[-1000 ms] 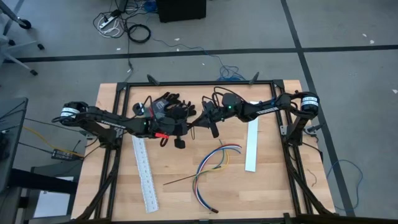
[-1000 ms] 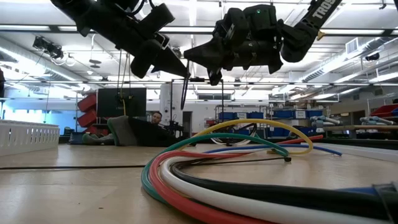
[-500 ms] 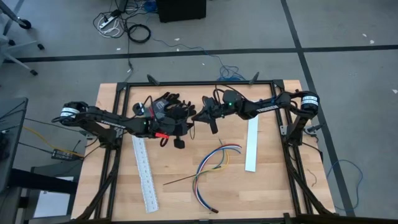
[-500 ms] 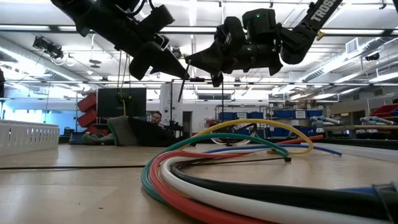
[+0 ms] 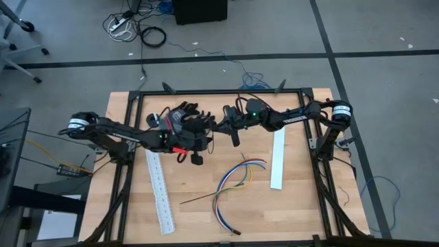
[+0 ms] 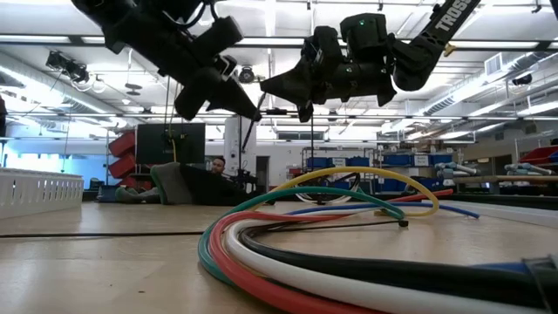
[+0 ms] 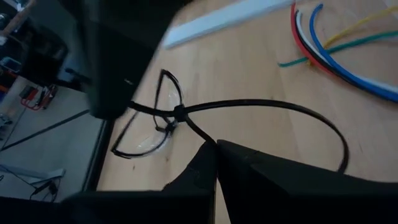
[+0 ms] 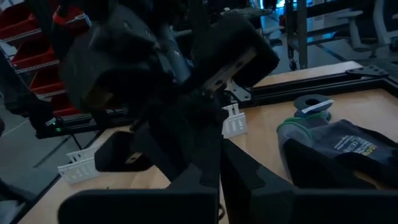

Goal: Ziptie cables
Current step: Insert the top black zip tie pointed tail end through the slot to form a loop, then wrap the cables together using the black zip

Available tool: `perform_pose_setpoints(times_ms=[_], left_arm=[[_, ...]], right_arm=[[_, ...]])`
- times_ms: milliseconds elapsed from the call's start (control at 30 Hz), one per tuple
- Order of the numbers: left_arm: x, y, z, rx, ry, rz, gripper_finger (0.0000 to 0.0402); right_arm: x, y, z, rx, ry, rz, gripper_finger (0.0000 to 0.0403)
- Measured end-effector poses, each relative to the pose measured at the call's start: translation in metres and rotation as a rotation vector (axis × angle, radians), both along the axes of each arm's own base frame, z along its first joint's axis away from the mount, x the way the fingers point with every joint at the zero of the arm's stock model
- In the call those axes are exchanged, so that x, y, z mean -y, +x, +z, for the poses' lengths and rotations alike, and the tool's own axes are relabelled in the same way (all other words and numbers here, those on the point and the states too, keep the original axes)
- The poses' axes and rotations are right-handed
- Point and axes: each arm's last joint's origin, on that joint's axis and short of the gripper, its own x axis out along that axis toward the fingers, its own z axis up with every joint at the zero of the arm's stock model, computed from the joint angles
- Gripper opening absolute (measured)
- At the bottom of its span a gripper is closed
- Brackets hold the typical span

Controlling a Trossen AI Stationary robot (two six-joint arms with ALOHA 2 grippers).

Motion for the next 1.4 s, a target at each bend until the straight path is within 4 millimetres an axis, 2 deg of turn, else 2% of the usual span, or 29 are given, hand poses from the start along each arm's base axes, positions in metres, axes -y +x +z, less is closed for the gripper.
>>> perform_pose_setpoints(times_ms=[167, 367, 467, 600, 833, 967, 1067, 1133, 1233, 1400], left_arm=[[0.002, 0.004, -0.01, -0.028, 0.002, -0.01, 0.0], [0.001, 0.006, -0.007, -0.005, 0.048, -0.011, 0.0], [0.001, 0.006, -0.006, 0.0, 0.057, -0.004, 0.0], [0.001, 0.006, -0.005, 0.001, 0.059, -0.001, 0.0], [0.0, 0.001, 0.003, 0.014, 0.065, 0.011, 0.0], [-0.001, -0.008, 0.011, -0.003, 0.077, 0.039, 0.0], [-0.001, -0.018, 0.022, 0.003, 0.067, 0.054, 0.0], [-0.001, -0.024, 0.03, 0.025, 0.068, 0.066, 0.0], [0.001, -0.037, 0.037, 0.046, 0.072, 0.07, 0.0], [0.003, -0.054, 0.047, 0.103, 0.064, 0.056, 0.0]], right_arm=[[0.0, 0.0, 0.0, 0.001, 0.0, -0.001, 0.0], [0.0, 0.0, 0.0, -0.002, 0.016, 0.006, 0.0002], [-0.001, 0.0, 0.0, -0.011, 0.05, 0.049, 0.0017], [-0.003, -0.001, 0.0, -0.017, 0.062, 0.107, 0.0064], [0.002, -0.003, 0.0, -0.011, -0.016, 0.097, 0.0188], [0.006, -0.012, 0.016, -0.008, -0.024, 0.086, 0.0241], [0.005, -0.023, 0.028, -0.057, -0.074, 0.078, 0.0258], [-0.002, -0.032, 0.035, -0.107, -0.122, 0.081, 0.026], [-0.021, -0.04, 0.04, -0.182, -0.175, 0.139, 0.0253], [-0.075, -0.034, 0.031, -0.222, -0.261, 0.334, 0.0237]])
